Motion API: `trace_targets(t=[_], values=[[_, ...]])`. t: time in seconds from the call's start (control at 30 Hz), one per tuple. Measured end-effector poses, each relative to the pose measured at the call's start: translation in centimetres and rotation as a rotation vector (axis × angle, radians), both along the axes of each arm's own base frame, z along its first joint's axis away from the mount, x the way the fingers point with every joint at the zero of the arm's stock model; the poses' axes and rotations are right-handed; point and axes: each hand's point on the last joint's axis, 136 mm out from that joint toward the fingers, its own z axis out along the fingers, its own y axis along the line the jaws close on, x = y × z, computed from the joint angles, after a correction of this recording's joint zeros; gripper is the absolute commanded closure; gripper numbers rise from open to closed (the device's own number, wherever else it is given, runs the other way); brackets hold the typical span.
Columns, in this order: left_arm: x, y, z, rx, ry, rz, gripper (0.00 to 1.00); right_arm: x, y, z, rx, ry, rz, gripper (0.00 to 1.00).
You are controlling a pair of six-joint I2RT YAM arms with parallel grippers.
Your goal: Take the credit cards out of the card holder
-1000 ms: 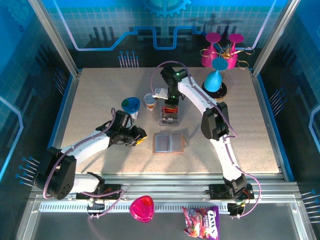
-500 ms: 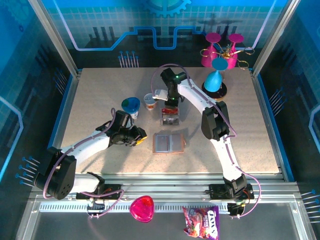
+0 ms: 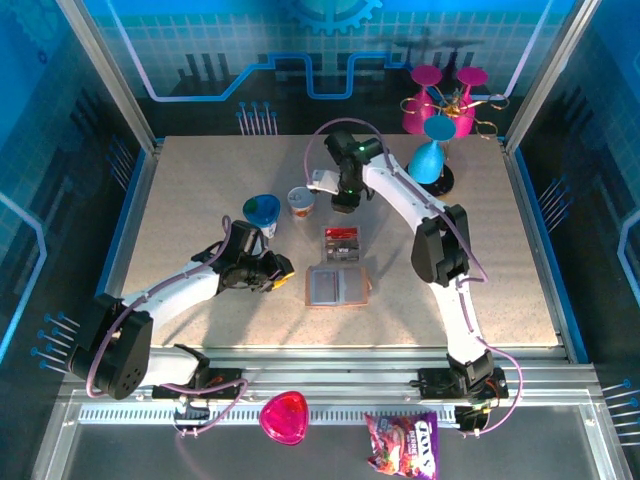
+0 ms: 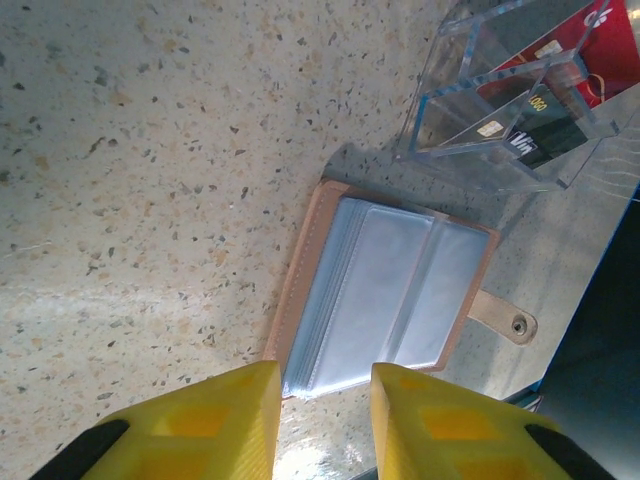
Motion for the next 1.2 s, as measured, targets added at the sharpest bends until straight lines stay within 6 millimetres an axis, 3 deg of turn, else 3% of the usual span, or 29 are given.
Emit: trace_targets(t=[0.2,0.33,0.67,0.8,1.03,1.2], values=[[0.1,-0.1,0.0,-0.004,-0.008,-0.001,0.71,-1.1,-0.4,1.6,0.032,0.001,-0.059,0.65],[0.1,-0.5,0.0,-0.013,-0.013,-0.013,0.71,-2.9,-0.7,2.1,0.072,0.036,-0.137,0.65],[-0.6,-2.8,-1.5,-0.019,0.008,-0.09,0.72,-10.2,0.0,3.2,0.314,0.165,-0.461,0.71],[-0.9,-3.5,-1.8,-0.022,0.015,-0.106,0.72,-12.7,0.3,1.3,0.406,0.307,-0.635,0.77],[-0.9,-3.7,-2.1,-0.025,0.022,-0.104,0.72,-16.4,0.3,-4.8,0.433,0.528,-0.925,0.77],[-0.8,-3.8,-2.2,-0.027,0.022,-0.104,0.72,-16.8,1.4,-6.6,0.468,0.549,-1.021,0.76]])
